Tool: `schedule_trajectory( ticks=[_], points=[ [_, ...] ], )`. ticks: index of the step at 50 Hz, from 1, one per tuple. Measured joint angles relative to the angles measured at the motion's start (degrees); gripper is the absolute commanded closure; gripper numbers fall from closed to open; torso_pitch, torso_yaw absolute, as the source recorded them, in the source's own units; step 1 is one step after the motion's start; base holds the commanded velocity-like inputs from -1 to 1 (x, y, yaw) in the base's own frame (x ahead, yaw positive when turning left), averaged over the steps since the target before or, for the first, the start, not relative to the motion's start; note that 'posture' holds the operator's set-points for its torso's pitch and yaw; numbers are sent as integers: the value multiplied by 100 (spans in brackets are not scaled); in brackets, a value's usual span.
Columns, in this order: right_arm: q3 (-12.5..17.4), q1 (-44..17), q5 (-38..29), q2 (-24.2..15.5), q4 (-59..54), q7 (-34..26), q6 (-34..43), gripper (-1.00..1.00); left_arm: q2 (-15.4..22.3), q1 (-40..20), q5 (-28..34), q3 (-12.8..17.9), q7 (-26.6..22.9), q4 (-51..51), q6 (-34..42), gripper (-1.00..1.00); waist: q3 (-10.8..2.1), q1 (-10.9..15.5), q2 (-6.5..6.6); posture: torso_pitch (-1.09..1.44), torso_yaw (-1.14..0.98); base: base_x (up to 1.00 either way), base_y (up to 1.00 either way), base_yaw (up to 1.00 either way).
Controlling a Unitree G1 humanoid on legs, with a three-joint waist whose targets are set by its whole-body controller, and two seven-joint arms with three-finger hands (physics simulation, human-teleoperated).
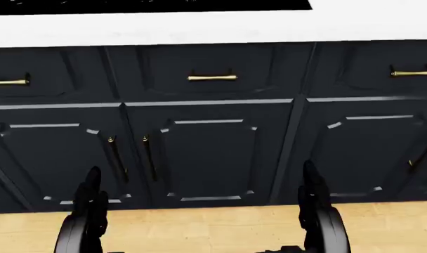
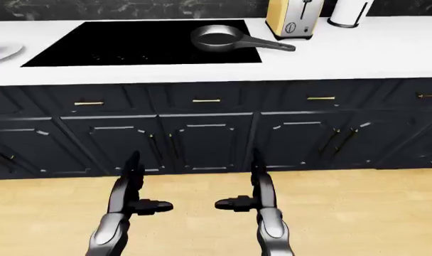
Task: Pick the potato from the plate and place it in the pan.
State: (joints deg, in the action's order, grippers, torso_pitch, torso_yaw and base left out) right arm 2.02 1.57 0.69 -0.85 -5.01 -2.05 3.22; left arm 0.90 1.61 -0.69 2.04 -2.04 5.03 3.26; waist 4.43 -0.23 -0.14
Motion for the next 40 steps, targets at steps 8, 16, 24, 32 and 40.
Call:
schedule_trajectory(
  ticks=[8, 16, 24, 32, 40],
  points=[
    [-128, -74, -83, -3, 89, -165, -249, -100, -5, -27, -188, 30, -73, -579, -198, -100, -320, 53, -31, 0, 0, 0, 0, 0],
    [-69, -104, -164, -9, 93, -119, -247, -100, 1, -55, -232, 47, -63, -577, -69, -100, -356, 48, -19, 0, 0, 0, 0, 0],
    [175, -337, -28, -98, 710, 188, 723, -100, 157, -776, -682, 444, 305, -1865, 1568, -100, -376, 44, -39, 0, 0, 0, 0, 0],
    [907, -1603, 133, -659, 2043, 764, 2178, -100, 797, -2163, -1261, 1100, 920, -2909, 3455, -100, -416, 49, 20, 0, 0, 0, 0, 0],
    [1151, -4192, 717, -1558, 1605, 1328, 3852, -100, 1632, -4532, -2288, 1679, 2044, -2990, 5609, -100, -279, 0, 2, 0, 0, 0, 0, 0]
  ],
)
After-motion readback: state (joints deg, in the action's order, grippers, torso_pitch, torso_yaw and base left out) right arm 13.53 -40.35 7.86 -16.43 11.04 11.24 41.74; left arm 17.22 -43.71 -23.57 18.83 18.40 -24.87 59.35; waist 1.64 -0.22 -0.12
